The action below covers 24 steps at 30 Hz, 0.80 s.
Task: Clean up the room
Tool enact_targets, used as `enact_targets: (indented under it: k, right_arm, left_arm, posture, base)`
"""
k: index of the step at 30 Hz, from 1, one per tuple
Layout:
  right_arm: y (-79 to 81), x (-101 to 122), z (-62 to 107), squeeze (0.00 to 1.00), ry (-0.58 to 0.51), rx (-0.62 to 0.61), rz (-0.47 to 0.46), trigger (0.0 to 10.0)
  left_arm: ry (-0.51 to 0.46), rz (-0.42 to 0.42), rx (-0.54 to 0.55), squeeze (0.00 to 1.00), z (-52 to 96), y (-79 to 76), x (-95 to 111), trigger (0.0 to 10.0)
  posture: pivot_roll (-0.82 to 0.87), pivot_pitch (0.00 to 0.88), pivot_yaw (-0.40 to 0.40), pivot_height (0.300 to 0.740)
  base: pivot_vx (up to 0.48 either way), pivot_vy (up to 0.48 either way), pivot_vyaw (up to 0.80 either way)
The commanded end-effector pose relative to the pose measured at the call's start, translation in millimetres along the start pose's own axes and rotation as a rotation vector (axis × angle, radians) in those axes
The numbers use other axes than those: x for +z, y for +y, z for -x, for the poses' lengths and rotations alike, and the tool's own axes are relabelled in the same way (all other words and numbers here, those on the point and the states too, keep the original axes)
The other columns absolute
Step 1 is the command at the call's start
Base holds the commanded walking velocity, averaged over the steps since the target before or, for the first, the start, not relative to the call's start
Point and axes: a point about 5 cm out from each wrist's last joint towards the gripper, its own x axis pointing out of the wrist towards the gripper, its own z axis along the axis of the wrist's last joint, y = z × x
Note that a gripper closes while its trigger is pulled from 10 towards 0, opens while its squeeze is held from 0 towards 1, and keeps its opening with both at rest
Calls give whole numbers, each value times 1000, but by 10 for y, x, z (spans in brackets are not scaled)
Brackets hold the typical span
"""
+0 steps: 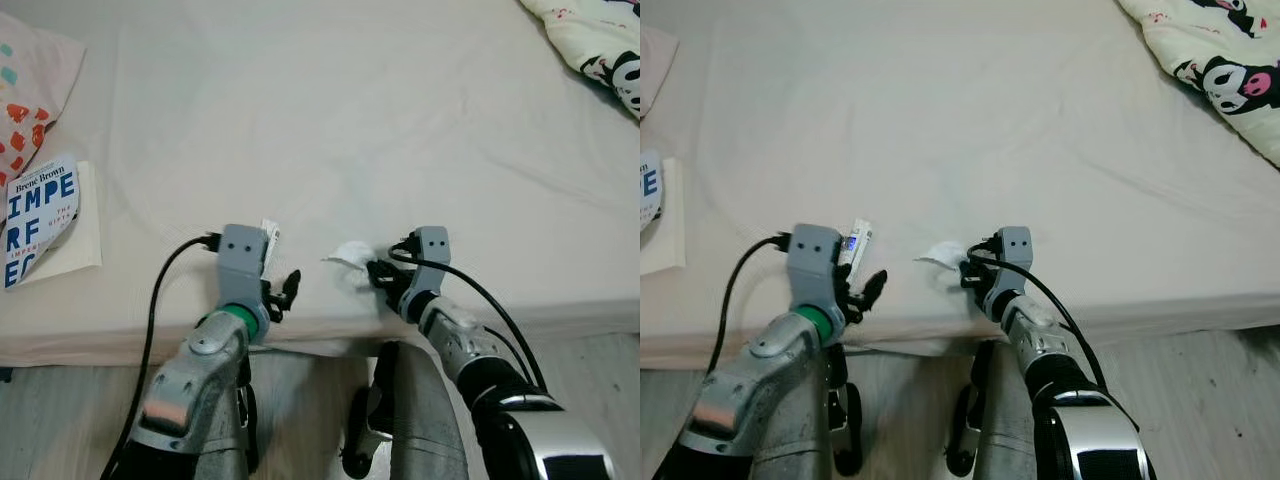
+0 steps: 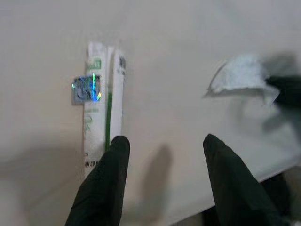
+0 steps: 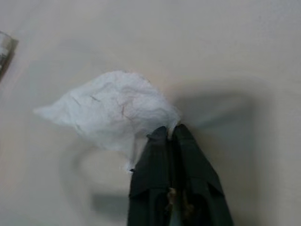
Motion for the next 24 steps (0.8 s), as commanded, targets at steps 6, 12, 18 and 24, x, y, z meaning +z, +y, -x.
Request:
enact_targets:
  k: [6,12,18,24]
  right_arm:
    - [-18,-82,35,0,47,24,109,0]
    - [-15,172,20,0,-94,51,164,0]
    - [-53,314,101,0,-233,36,154,0]
    - [-80,276,190,0,-272,28,134,0]
  left_arm:
    - [103,-77,13,0,-140,-109,-300,10000]
    - [77,-100,61,0,-132,-99,-275,10000]
    - [-13,-138,119,1000,-108,47,-133,10000]
    - [-59,-166,142,1000,-49,157,-18,10000]
  posture:
    - [162,332,1,596]
    - [149,332,-8,596]
    - [125,335,-9,596]
    - [123,335,-7,596]
  base:
    - [0,0,0]
    - [0,0,0]
    - [0,0,0]
    - [0,0,0]
